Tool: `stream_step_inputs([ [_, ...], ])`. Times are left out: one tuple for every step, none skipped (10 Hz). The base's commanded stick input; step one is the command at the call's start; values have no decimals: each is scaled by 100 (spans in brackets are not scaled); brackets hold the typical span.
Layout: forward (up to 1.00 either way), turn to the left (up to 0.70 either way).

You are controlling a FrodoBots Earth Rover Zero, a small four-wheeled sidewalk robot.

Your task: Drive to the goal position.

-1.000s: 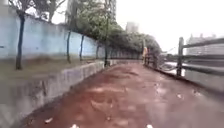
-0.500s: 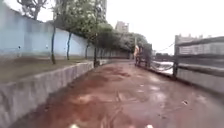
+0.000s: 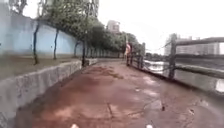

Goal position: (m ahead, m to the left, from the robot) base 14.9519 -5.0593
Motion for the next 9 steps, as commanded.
stream_step_inputs([
  [85,2],
  [85,2],
  [85,2],
  [85,2],
  [85,2],
  [85,2],
  [85,2],
  [85,2],
  [85,2],
])
